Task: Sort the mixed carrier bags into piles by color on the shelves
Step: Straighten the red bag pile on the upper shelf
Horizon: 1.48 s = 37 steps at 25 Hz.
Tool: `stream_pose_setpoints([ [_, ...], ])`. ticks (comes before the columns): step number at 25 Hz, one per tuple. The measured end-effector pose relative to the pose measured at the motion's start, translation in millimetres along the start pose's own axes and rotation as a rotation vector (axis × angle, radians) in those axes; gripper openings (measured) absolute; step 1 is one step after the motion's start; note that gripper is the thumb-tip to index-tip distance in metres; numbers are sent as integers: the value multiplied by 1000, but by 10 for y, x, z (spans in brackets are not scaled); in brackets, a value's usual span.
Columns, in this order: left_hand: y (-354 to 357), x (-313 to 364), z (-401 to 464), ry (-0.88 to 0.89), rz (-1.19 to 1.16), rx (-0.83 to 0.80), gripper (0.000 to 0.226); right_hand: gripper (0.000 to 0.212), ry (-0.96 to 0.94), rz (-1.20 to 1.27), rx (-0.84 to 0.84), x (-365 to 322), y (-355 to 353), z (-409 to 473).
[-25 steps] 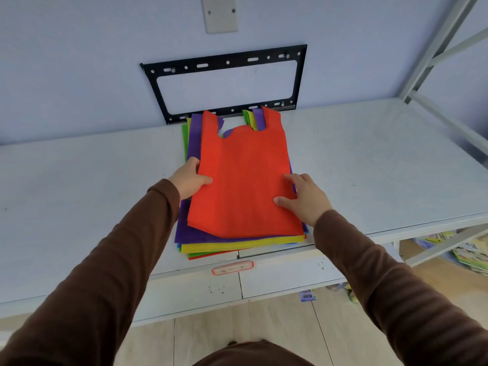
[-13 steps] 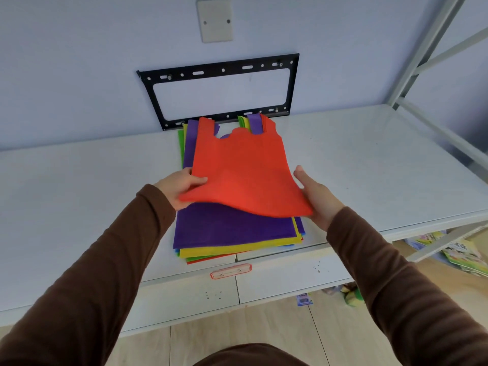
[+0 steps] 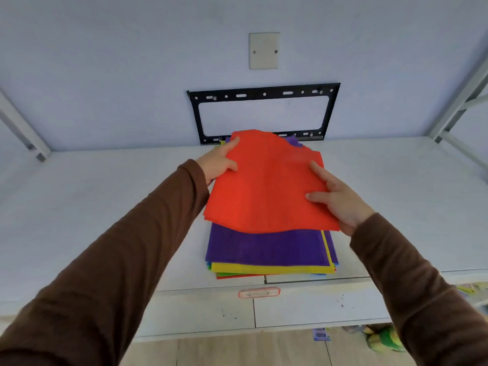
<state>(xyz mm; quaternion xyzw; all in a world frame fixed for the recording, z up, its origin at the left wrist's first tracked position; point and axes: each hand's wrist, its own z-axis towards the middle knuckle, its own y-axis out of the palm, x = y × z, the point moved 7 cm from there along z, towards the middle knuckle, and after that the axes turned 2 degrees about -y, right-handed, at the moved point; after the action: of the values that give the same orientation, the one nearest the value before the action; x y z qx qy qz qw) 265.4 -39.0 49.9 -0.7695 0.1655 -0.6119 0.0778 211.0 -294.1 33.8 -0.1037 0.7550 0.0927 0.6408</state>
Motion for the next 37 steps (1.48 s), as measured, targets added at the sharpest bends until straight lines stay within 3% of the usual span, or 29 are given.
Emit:
stream_pose_setpoints([
  [4,-1196,312,-316,158,111,109,85,77,-150,103,-52,-487,965,186],
  [7,-2409,263,-862,224,94,214,84,79,-254,168,-121,-735,2107,378],
  [10,-3493,-71,-1475,254,57,303,83,80,-321,189,-164,-772,3318,453],
  [13,-4208,-927,-1825,120,17,303,83,81,-231,160,-166,-361,4319,470],
  [17,-4426,-2452,-1842,-201,-32,256,83,81,34,-92,-147,539,4967,448],
  [20,-4458,-3074,-1854,-314,54,292,73,74,93,-238,-86,797,5105,406],
  [25,-4627,-3153,-1940,-296,220,422,69,68,48,-453,2,705,5194,376],
  [29,-4631,-3159,-1970,-280,307,426,72,67,17,-613,-6,727,5285,374],
  [37,-4573,-3074,-1990,-292,450,391,72,65,8,-699,-21,758,5274,396],
])
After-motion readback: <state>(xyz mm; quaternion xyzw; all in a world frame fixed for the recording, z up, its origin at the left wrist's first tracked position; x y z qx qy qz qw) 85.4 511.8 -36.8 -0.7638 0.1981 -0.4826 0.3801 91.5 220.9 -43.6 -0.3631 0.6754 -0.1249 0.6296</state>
